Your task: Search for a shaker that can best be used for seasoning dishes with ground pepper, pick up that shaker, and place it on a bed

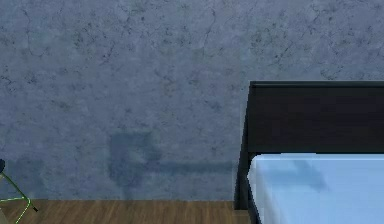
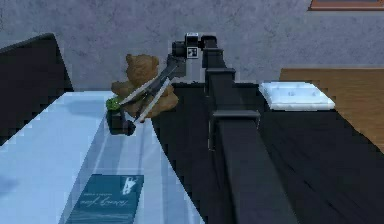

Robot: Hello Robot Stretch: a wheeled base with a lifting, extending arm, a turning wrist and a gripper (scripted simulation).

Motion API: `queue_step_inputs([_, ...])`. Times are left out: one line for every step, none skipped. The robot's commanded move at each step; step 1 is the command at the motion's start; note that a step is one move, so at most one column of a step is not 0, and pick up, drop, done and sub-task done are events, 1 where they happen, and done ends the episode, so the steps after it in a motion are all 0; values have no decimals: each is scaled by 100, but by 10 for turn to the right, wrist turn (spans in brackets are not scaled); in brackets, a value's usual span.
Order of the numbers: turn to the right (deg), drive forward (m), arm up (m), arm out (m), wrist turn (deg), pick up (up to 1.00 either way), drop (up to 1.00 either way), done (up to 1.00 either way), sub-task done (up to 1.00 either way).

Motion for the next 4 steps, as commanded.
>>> queue_step_inputs([0, 0, 0, 0, 450, 0, 0, 0, 0])
queue_step_inputs([0, 0, 0, 0, 450, 0, 0, 0, 0])
queue_step_inputs([0, 0, 0, 0, 270, 0, 0, 0, 0])
queue_step_inputs([0, 0, -20, 0, 0, 0, 0, 0, 0])
